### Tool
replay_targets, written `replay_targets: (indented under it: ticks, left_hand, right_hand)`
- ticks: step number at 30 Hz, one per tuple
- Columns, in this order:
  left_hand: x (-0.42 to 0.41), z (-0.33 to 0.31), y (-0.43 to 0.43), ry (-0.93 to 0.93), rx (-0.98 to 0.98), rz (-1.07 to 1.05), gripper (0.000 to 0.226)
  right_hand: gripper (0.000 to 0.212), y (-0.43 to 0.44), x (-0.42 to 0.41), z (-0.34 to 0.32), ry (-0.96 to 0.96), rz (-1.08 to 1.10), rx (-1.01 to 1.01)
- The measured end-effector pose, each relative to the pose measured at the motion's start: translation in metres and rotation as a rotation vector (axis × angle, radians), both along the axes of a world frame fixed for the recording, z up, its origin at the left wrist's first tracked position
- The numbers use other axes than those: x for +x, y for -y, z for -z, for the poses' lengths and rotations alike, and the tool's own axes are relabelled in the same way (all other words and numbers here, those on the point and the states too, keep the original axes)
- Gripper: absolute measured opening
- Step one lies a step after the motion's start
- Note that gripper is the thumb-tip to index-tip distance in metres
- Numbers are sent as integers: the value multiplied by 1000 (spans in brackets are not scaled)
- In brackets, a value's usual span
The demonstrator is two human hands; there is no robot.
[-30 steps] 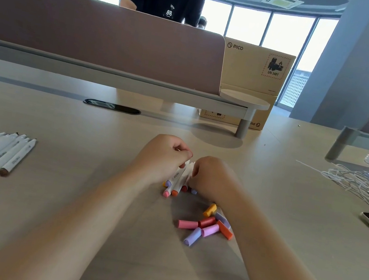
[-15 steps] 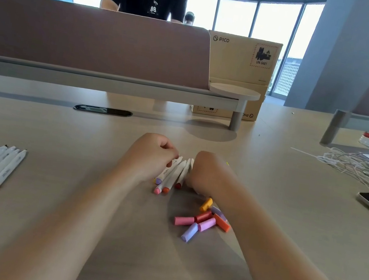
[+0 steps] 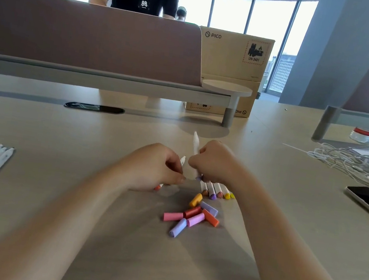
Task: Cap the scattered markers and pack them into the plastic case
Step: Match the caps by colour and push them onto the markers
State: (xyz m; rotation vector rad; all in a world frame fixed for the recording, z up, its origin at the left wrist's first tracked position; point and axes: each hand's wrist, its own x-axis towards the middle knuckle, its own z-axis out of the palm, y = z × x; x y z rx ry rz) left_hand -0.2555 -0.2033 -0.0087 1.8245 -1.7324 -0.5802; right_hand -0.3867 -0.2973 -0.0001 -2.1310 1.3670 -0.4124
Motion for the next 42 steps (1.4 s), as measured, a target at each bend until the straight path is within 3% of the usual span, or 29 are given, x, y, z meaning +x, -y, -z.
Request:
replay_targets:
  ticks: [5,13,18,32,42]
  left_hand:
    - [-11,1,-1,85,32,182,12]
    - [-30,16,4,217,-56,188,22]
    - [-40,22,7,264,-53,199,17]
    - [-44,24,17,294,-27,166,23]
    - [-41,14,9,278,59,188,11]
  right_hand:
    - [16,9,-6,2,126,56,-23]
    - [13,11,-7,4,101,49,-135]
    - [15,11,-8,6,120,50,-156]
    - [13,11,-7,8,121,39,-167]
    - [17,9,-6,8,123,20,-169]
